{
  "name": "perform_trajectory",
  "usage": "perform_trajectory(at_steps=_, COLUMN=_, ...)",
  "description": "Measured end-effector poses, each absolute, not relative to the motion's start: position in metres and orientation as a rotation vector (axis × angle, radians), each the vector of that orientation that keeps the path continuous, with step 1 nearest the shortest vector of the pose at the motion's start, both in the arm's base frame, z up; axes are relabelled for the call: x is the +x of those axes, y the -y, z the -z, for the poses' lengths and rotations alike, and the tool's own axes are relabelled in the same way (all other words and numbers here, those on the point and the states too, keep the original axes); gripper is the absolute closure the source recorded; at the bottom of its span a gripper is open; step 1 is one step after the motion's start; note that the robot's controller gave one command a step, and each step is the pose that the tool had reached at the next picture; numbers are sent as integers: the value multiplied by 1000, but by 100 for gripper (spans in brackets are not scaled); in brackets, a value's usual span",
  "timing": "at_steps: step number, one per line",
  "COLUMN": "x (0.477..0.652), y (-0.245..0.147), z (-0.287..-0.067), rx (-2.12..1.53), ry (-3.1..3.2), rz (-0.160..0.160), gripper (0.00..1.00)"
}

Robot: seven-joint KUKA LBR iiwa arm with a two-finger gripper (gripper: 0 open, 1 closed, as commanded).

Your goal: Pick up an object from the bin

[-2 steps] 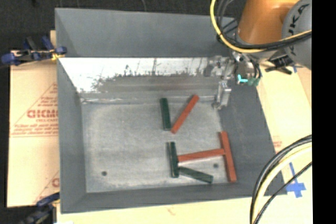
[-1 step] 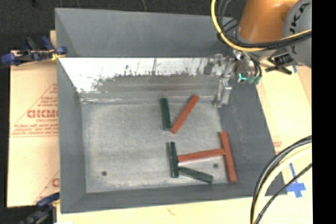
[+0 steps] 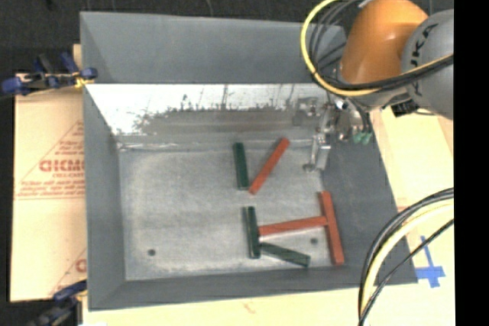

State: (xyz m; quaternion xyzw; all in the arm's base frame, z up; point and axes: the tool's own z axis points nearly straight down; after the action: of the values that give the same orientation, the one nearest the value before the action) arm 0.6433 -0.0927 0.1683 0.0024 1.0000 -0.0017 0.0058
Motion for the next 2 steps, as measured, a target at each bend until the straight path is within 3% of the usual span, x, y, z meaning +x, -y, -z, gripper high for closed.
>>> perform_trajectory(at_steps=1, x=625, y=104, z=-99, rx=100, ry=-3132, rz=-1, gripper=0)
perform_trajectory(at_steps=2, x=594, y=103, z=-73, rx=-6, ry=-3141, rz=2, gripper=0)
